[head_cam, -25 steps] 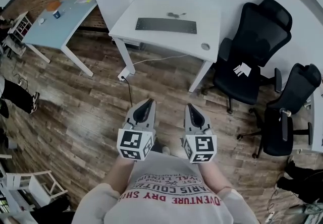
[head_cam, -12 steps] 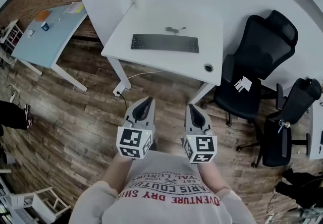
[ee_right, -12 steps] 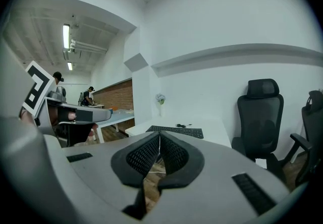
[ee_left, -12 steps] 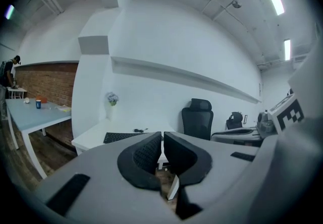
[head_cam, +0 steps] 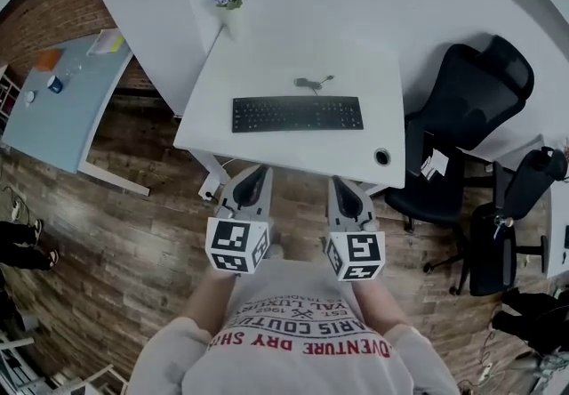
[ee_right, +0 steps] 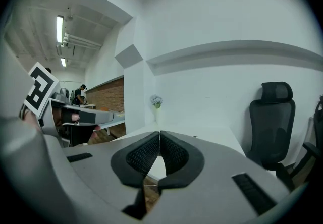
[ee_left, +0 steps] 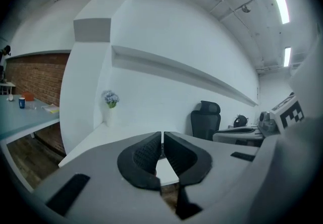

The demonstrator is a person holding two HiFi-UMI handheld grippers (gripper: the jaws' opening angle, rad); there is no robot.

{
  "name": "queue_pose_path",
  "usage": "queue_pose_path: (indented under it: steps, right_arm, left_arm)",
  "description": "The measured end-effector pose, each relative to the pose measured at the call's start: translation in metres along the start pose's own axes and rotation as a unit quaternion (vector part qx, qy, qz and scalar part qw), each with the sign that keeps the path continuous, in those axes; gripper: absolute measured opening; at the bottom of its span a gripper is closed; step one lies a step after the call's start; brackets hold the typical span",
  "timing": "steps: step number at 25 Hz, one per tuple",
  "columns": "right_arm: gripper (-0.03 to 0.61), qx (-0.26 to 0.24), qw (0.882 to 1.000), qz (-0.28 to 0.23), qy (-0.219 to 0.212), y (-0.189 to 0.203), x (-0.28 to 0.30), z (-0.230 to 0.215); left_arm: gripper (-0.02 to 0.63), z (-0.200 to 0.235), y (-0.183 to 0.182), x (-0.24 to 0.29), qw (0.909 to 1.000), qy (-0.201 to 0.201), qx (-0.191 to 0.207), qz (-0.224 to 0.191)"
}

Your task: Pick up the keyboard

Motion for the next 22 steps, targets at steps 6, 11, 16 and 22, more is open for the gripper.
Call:
queue_pose_path:
  steps: [6,11,16,22]
  right_arm:
    - [0.025,0.013,0.999,0.033,0.010,0.003,0.051,-0.026]
    - [0.025,0.016,0.998,0.062,0.006,0.013,0.095,-0.058]
    - [0.025,0.009,0.995,0.094,-0.011,0.013,0.149,-0.105]
    - [0.025,0.008,0.992,0.123,-0.034,0.013,0.201,-0.159]
  left_arm:
    - [0.035,0.037,0.016,0.039,0.9991,-0.010,-0.014,0.038]
    - [0.035,0.060,0.029,0.076,0.9969,-0.035,-0.034,0.062]
    - [0.035,0.077,0.030,0.117,0.9927,-0.065,-0.055,0.085]
    - [0.035,0.088,0.039,0.174,0.9841,-0.117,-0.064,0.118]
Point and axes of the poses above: the fingertips, and each gripper's own axes: x forward along the fingers, z to its left, y out of its underside, the point moved 8 cm from there along -x, backward along the fingers, and after that the axes turned 5 degrees about x, right-handed, at the moved point
